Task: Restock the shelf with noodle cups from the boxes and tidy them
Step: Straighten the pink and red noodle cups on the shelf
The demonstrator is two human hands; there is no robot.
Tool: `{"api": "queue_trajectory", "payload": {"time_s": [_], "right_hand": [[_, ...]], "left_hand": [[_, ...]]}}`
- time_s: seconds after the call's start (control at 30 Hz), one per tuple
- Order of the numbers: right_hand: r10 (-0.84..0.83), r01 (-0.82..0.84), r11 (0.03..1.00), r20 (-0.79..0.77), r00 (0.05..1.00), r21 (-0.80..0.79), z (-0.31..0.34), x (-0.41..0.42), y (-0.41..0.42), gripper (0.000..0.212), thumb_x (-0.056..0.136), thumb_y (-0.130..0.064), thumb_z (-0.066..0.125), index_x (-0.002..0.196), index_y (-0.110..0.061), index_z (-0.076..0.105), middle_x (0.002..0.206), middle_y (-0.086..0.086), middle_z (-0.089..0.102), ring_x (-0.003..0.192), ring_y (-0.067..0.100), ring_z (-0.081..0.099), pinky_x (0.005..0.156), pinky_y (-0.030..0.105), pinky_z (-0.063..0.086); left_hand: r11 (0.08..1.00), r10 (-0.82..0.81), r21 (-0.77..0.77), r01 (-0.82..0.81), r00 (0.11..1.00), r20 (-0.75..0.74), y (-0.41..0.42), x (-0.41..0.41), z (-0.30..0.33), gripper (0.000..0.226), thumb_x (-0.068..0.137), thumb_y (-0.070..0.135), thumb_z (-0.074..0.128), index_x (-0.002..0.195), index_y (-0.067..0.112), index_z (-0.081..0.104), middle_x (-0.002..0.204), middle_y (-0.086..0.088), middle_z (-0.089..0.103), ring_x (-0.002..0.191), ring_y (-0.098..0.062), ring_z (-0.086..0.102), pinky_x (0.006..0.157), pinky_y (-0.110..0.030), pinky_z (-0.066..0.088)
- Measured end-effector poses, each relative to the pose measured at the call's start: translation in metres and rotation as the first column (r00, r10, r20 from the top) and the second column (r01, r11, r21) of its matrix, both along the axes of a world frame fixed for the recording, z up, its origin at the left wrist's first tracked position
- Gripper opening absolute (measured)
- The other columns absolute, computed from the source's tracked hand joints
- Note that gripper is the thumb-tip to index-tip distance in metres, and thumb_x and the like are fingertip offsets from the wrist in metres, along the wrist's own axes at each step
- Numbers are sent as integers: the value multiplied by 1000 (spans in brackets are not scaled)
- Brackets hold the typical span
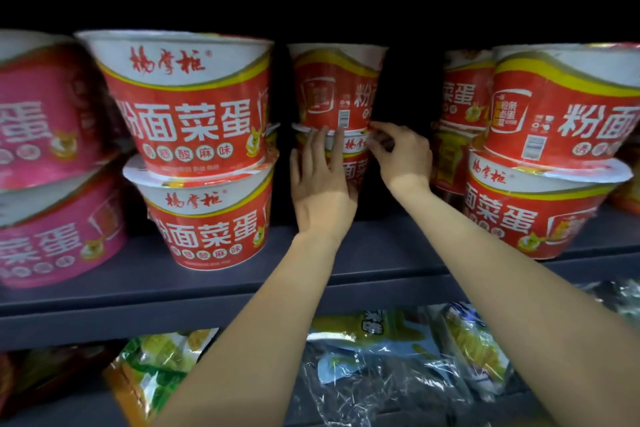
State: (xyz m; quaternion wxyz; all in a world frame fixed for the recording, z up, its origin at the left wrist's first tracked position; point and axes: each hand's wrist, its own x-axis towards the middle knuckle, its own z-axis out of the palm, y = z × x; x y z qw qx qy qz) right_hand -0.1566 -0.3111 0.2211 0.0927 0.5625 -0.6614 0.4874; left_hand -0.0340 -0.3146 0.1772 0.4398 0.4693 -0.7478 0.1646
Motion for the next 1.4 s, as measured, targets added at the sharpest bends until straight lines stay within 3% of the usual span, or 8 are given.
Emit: {"api": "queue_trajectory", "payload": {"time_s": [0.13, 0.23, 0.33, 0.5, 0.7, 0.87, 1.03, 1.4], "right_hand": [[-24, 25, 1000, -73, 997, 3, 7, 9, -1, 33, 98, -27, 49, 129, -21, 60, 128, 12, 57, 117, 31, 50, 90, 35, 42], [36, -33, 997, 41, 998, -76, 24, 13, -4, 42, 95, -30, 53, 134, -14, 53, 131, 14, 53, 122, 30, 46, 95, 32, 38], [261, -262, 965, 248, 933, -33, 45, 23, -12, 80, 81, -43, 70, 145, -12, 33, 137, 12, 51, 126, 25, 48, 105, 39, 41], [368, -467, 882, 525, 767, 66, 59, 26, -19, 62, 79, -26, 76, 132, -9, 49, 128, 8, 60, 117, 20, 57, 93, 27, 46], [41, -41, 999, 321, 946, -7, 43, 43, -16, 110, 60, -62, 78, 145, -18, 23, 139, 11, 45, 127, 31, 46, 105, 55, 35], [181, -123, 980, 438, 881, -157, 35, 33, -12, 100, 61, -54, 80, 141, -33, 25, 139, 10, 35, 127, 33, 41, 104, 56, 35], [37, -59, 996, 304, 952, 64, 44, 44, -19, 95, 72, -54, 74, 143, -13, 26, 143, 13, 40, 135, 30, 34, 112, 49, 19], [-48, 63, 997, 313, 948, -38, 31, 68, -32, 83, 73, -47, 73, 136, -10, 33, 136, 14, 40, 130, 34, 36, 112, 57, 17]], "left_hand": [[991, 45, 128, -48, 999, 26, -1, 0, -1, 84, 87, 27, 56, 152, 16, 4, 159, -9, 3, 146, -23, 3, 117, -45, 0], [994, 59, 95, -56, 998, -25, 1, 0, 0, 79, 83, 26, 60, 150, 17, 20, 157, -9, 16, 145, -25, 13, 115, -46, 8], [997, 71, 39, -68, 993, -90, 1, 0, -1, 78, 72, 23, 69, 143, 15, 39, 148, -10, 37, 138, -30, 30, 110, -49, 23], [993, 109, 52, -106, 993, -46, 1, -3, 0, 82, 70, 24, 70, 144, 12, 36, 148, -11, 36, 136, -35, 32, 108, -54, 24], [992, 99, 82, -95, 994, -44, 1, -1, -1, 84, 66, 20, 72, 142, 8, 38, 148, -13, 36, 136, -35, 31, 107, -54, 24], [992, 100, 80, -97, 995, -27, 2, -2, -1, 86, 66, 23, 73, 143, 8, 38, 147, -13, 37, 135, -34, 33, 106, -53, 27], [992, 103, 77, -100, 994, -36, 1, -2, -1, 84, 68, 24, 72, 142, 7, 37, 147, -14, 37, 135, -33, 33, 106, -53, 27], [994, 107, -8, -108, 992, -72, -4, -3, -4, 67, 67, 29, 73, 123, -2, 56, 135, -18, 51, 121, -37, 50, 95, -52, 41]]}}
